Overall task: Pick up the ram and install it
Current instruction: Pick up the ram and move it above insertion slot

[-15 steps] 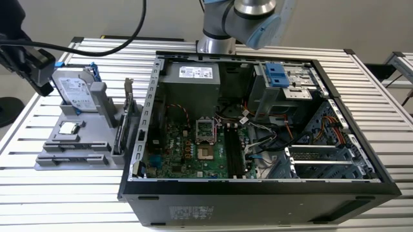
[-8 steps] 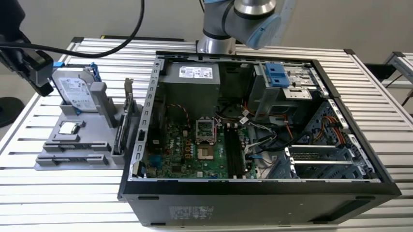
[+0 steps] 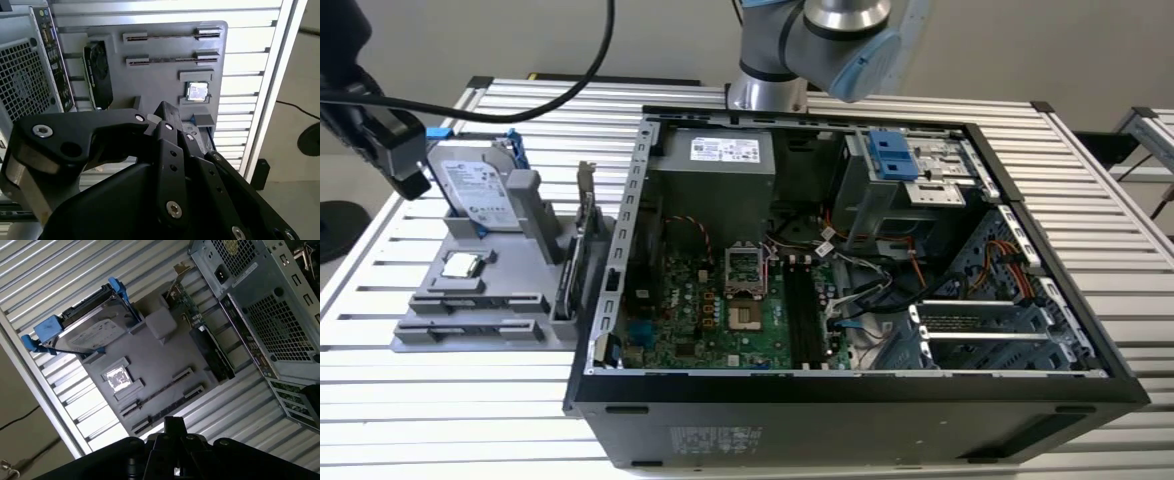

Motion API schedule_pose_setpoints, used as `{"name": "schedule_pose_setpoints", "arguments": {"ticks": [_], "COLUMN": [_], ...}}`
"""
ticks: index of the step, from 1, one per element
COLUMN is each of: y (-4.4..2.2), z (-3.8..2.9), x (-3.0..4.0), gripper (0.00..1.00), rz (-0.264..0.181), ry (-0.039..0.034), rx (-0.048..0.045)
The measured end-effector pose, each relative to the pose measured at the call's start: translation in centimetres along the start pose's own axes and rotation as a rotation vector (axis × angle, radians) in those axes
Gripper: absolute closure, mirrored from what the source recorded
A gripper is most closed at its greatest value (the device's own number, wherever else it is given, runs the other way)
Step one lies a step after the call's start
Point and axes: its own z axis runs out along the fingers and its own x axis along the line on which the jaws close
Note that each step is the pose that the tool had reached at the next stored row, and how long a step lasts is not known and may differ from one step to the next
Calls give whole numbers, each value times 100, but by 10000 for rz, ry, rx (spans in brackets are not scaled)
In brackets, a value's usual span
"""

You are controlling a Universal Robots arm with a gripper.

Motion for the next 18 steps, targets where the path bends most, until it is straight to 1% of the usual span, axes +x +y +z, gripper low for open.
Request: {"name": "schedule_pose_setpoints", "arguments": {"ticks": [18], "y": [-5], "z": [0], "x": [8], "gripper": [100], "rz": [1498], "ry": [-63], "rx": [9]}}
